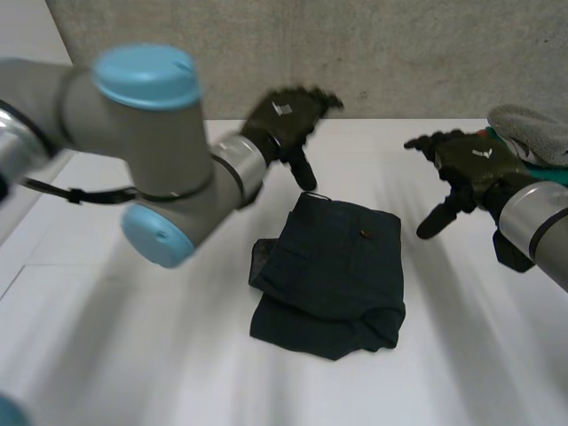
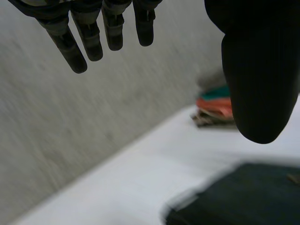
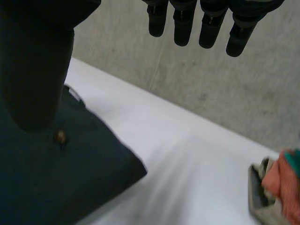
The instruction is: Fold the laundry.
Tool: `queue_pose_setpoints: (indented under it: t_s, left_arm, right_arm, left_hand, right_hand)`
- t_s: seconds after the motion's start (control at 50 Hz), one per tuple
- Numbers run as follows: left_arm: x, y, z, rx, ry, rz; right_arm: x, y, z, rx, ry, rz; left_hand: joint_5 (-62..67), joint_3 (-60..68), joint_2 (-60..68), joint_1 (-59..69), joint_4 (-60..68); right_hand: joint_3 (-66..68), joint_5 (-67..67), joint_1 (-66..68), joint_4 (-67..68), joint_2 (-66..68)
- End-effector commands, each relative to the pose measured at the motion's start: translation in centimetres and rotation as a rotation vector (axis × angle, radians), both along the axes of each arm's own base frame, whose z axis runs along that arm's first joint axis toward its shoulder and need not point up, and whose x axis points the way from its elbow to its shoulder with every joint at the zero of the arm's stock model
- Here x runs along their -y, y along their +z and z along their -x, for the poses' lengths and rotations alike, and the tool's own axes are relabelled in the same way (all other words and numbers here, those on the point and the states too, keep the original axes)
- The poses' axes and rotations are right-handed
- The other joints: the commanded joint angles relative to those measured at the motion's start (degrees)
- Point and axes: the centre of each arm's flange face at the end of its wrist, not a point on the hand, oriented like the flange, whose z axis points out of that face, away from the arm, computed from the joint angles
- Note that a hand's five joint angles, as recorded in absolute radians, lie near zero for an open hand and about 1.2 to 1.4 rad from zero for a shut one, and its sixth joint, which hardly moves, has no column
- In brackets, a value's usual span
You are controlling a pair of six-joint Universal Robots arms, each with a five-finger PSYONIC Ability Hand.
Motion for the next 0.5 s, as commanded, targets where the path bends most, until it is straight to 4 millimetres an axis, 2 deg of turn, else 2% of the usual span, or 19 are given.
queue_pose_setpoints:
  t_s: [0.02, 0.1, 0.18, 0.26, 0.38, 0.46, 0.5]
  left_arm:
    - [-1.1, -6.7, 0.6, 0.206, 0.023, -0.185]
    - [-1.3, -8.2, -0.4, 0.317, 0.074, -0.21]
    - [-0.9, -8.8, -1.7, 0.403, 0.155, -0.195]
    - [-1.2, -9.6, -2.2, 0.479, 0.16, -0.185]
    - [-1.9, -10.5, -2.4, 0.556, 0.133, -0.168]
    - [-2.0, -9.8, -2.3, 0.54, 0.133, -0.155]
    - [-2.1, -8.8, -2.3, 0.515, 0.136, -0.143]
  right_arm:
    - [-1.1, -3.6, -1.1, -0.022, 0.045, -0.111]
    - [-1.7, -5.9, -2.3, -0.035, 0.085, -0.153]
    - [-2.2, -8.1, -3.6, -0.048, 0.127, -0.165]
    - [-2.3, -9.6, -4.4, -0.059, 0.146, -0.152]
    - [-2.3, -10.6, -5.1, -0.112, 0.165, -0.097]
    - [-2.2, -10.6, -5.1, -0.163, 0.18, -0.059]
    - [-2.2, -10.4, -5.3, -0.176, 0.192, -0.038]
  left_hand:
    - [-2.83, -2.17, -1.92, -1.99, -1.54]
    - [-2.83, -2.17, -1.92, -1.99, -1.54]
    - [-2.83, -2.17, -1.92, -1.99, -1.54]
    - [-2.83, -2.17, -1.92, -1.99, -1.54]
    - [-2.83, -2.17, -1.92, -1.99, -1.54]
    - [-2.83, -2.17, -1.92, -1.99, -1.54]
    - [-2.83, -2.17, -1.92, -1.99, -1.54]
  right_hand:
    - [-2.0, -2.59, -2.46, -2.26, -1.82]
    - [-2.0, -2.59, -2.46, -2.26, -1.82]
    - [-2.0, -2.59, -2.46, -2.26, -1.82]
    - [-2.0, -2.59, -2.46, -2.26, -1.82]
    - [-2.0, -2.59, -2.46, -2.26, -1.82]
    - [-2.0, -2.59, -2.46, -2.26, -1.82]
    - [-2.0, -2.59, -2.46, -2.26, -1.82]
